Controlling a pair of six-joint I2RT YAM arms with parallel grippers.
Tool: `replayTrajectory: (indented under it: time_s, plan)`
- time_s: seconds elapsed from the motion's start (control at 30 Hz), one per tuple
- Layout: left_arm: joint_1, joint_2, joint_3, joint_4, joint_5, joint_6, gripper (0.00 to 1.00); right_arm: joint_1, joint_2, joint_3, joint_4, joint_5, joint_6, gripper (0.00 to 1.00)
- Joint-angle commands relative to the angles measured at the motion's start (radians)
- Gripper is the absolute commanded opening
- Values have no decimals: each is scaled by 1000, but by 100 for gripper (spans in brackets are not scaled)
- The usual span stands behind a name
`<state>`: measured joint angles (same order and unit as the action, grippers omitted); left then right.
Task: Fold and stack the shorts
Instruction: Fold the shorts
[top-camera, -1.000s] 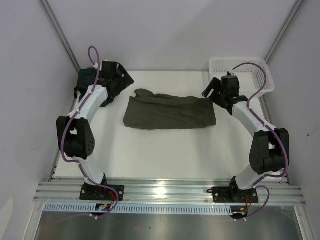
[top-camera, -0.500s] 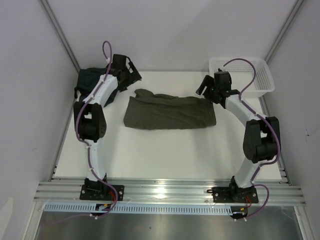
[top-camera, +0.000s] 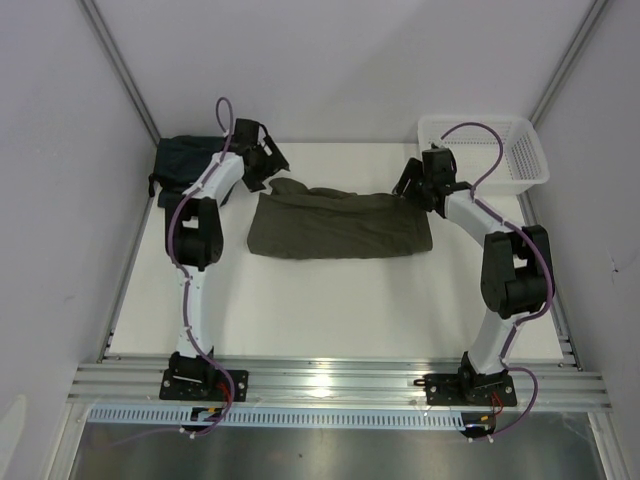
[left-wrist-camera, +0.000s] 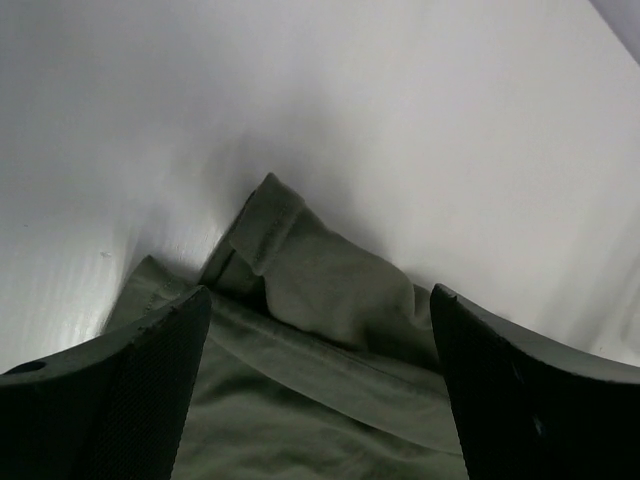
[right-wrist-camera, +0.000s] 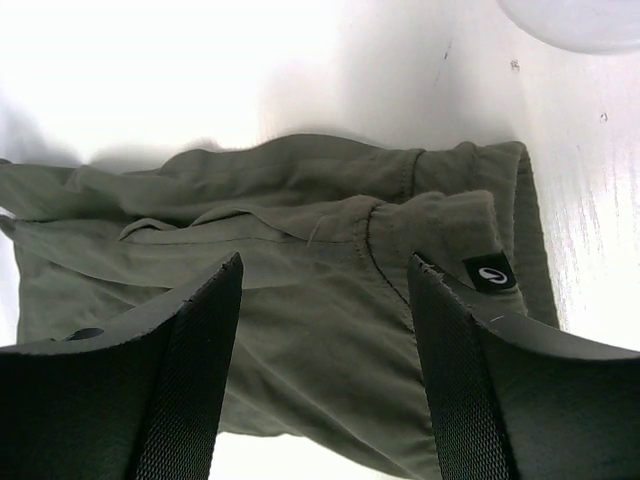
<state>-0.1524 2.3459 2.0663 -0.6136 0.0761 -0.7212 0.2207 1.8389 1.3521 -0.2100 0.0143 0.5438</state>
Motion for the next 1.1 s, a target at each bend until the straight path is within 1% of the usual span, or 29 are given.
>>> replayTrajectory:
  time_s: [0.0, 0.07, 0.17, 0.2, 0.23, 0.27, 0.3, 0.37, 0.4, 0.47, 0.5, 0.53, 0.6, 0.63, 0.7, 0.8, 0.9, 1.07]
  plan:
    - [11, -14, -43, 67, 67, -78, 91, 5, -44, -33, 50, 13, 4, 68]
    - [13, -2, -66, 120, 89, -96, 88, 6, -55, -48, 54, 21, 5, 67]
    - [14, 33, -51, 118, 113, -109, 79, 9, -73, -62, 50, 36, 2, 66]
    - [14, 38, -52, 117, 107, -113, 73, 11, -76, -65, 50, 42, 2, 66]
    - [14, 41, -52, 112, 100, -124, 72, 11, -85, -71, 50, 45, 4, 66]
    - [14, 41, -63, 124, 103, -127, 69, 11, -90, -80, 60, 47, 5, 66]
    - [14, 44, -66, 126, 103, -130, 61, 11, -96, -100, 64, 49, 7, 65]
    - [16, 50, -64, 132, 94, -138, 51, 11, -118, -125, 87, 50, 15, 65]
    - [17, 55, -63, 135, 93, -141, 36, 11, -125, -152, 93, 50, 18, 65]
    - [22, 59, -61, 143, 88, -150, 19, 11, -151, -174, 104, 55, 24, 64]
    - [25, 65, -54, 141, 83, -153, 4, 11, -159, -185, 107, 56, 25, 64]
    - [27, 69, -49, 137, 80, -155, 0, 11, -165, -205, 110, 56, 25, 64]
    - [28, 73, -28, 117, 50, -147, 0, 11, -187, -225, 118, 55, 27, 63]
    - [28, 72, -22, 104, 36, -135, 0, 12, -190, -240, 116, 56, 25, 61]
    - [28, 66, -15, 81, -4, -115, 0, 14, -202, -255, 121, 58, 24, 59]
    - [28, 46, -12, 63, -35, -93, 0, 16, -208, -295, 150, 69, 27, 59]
    - [28, 35, 3, 31, -75, -64, 0, 16, -182, -277, 123, 82, 25, 58]
    - [28, 26, 51, -40, -212, -6, 0, 16, -127, -266, 78, 139, 36, 53]
